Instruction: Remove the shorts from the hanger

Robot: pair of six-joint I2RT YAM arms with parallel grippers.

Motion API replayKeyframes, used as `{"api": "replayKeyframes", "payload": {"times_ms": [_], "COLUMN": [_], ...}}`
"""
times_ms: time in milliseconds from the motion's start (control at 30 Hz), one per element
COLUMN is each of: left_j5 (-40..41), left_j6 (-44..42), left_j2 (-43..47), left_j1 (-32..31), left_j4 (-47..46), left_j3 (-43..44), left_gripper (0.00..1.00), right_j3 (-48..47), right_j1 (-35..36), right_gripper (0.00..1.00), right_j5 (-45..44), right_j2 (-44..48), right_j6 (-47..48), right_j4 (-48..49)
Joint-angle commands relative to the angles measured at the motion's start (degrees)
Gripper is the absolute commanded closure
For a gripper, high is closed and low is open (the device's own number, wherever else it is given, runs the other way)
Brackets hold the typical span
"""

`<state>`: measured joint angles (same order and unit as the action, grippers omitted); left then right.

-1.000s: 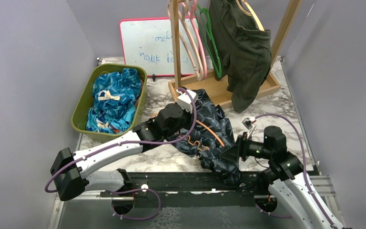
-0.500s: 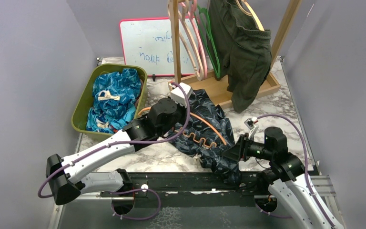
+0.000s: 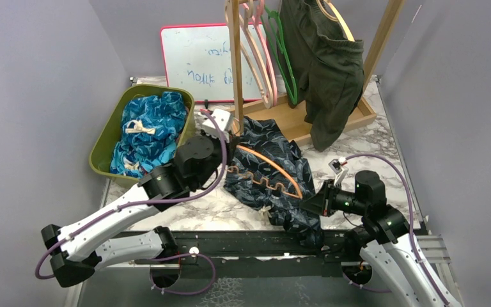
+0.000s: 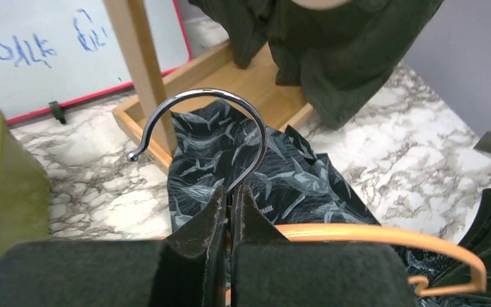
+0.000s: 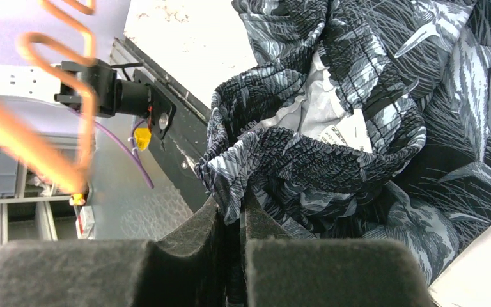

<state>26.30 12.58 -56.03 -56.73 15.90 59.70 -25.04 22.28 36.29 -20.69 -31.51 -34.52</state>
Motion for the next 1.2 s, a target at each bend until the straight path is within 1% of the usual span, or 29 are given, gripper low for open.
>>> {"api": "replayKeyframes", "payload": {"times_ms": [0,100,200,267,333,433,500,567,633,733,767,800,867,900,1033,1133,1167], "left_j5": [4.4,-1.3,-7.8,-11.5,-14.1,-14.6,-11.8,-10.4,-10.3,-12.1,-13.4,-14.8,-17.7,-19.0,-23.0,-23.7,-23.6], "left_j6": [-0.8,-1.2,-0.5,1.2,2.6,2.8,3.0,3.2,3.8,4.7,4.7,4.8,5.0,5.2,6.1,7.0,7.5], "left_j2": [6.2,7.1,5.7,5.3,5.8,8.0,10.3,13.3,16.2,19.0,19.0,18.6,16.8,15.7,11.4,9.2,8.9], "left_j1": [0.4,0.4,0.4,0.4,0.4,0.4,0.3,0.4,0.4,0.4,0.4,0.4,0.4,0.4,0.4,0.4,0.4], "left_j4": [0.3,-1.5,-1.8,-2.7,-3.9,-2.6,0.5,2.0,2.2,2.0,1.9,1.6,0.5,0.0,-3.6,-5.6,-6.4], "left_j3": [2.0,1.0,1.4,1.1,0.2,-0.3,-0.3,-1.3,-3.1,-5.7,-6.3,-6.7,-7.2,-7.3,-8.2,-9.1,-9.7], "left_gripper": [1.0,1.0,1.0,1.0,1.0,1.0,1.0,1.0,1.0,1.0,1.0,1.0,1.0,1.0,1.0,1.0,1.0], "right_j3": [-1.1,-0.8,-1.6,-4.7,-10.2,-19.7,-22.1,-19.3,-13.7,-6.9,-4.7,-2.7,0.3,0.6,-3.5,-7.0,-7.9], "right_j1": [0.0,-0.1,-0.1,0.0,0.0,0.0,-0.1,-0.1,-0.1,0.0,-0.1,-0.1,-0.1,-0.1,-0.1,-0.1,-0.1], "right_gripper": [0.93,0.94,0.96,0.97,0.97,0.96,0.96,0.96,0.94,0.91,0.9,0.87,0.76,0.7,0.4,0.28,0.26], "right_j5": [-2.6,-3.4,-3.6,-3.0,-1.3,-4.7,-4.8,-5.9,-7.2,-6.6,-4.9,-3.7,-2.3,-2.5,-5.8,-9.8,-11.0], "right_j2": [-0.5,-2.1,-6.1,-10.8,-16.2,-23.1,-25.2,-26.3,-28.4,-35.4,-37.3,-38.5,-38.6,-37.7,-27.9,-19.8,-17.1], "right_j6": [-0.8,-1.4,-2.0,-3.0,-2.4,-1.4,-0.6,-0.9,-1.6,-1.7,-2.0,-2.3,-3.3,-2.9,0.1,1.6,2.1], "right_j4": [0.1,2.8,10.3,15.9,21.0,25.2,30.9,35.3,37.6,34.5,34.9,35.5,36.0,34.7,23.7,14.7,12.0]}}
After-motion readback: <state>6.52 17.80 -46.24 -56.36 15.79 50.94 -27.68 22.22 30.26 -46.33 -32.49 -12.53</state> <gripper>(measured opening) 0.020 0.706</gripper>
